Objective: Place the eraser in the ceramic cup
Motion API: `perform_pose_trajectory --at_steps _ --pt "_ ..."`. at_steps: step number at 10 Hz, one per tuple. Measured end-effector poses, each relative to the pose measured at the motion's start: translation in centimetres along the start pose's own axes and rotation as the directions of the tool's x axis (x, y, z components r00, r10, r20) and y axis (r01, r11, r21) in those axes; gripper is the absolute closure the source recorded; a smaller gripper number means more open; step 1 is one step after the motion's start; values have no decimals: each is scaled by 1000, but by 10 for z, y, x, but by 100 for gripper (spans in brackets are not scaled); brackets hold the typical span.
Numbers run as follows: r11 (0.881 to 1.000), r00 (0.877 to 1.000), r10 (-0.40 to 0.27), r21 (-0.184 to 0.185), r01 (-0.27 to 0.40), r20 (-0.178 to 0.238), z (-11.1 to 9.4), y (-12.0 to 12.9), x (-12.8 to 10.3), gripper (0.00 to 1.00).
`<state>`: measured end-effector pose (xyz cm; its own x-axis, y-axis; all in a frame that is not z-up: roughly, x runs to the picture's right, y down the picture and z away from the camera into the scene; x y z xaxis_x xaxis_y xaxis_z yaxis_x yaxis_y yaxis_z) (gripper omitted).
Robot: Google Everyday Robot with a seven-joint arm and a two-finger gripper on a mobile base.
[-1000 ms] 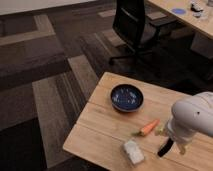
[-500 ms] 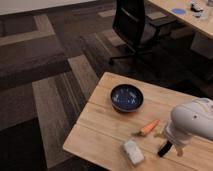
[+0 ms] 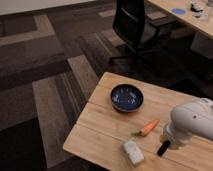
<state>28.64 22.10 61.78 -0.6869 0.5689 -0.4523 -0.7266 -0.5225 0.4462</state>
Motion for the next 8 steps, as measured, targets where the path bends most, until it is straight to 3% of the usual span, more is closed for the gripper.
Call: perform_pose_trajectory --at_steps 1,2,4,8 --pt "1000 1000 -4 16 4 1 -28 -7 -19 100" --pt "999 998 -17 48 15 54 -76 -13 -52 100" --pt "997 990 -47 75 37 129 -119 -11 -75 100" --pt "997 990 -47 74 37 130 -119 -10 -76 100"
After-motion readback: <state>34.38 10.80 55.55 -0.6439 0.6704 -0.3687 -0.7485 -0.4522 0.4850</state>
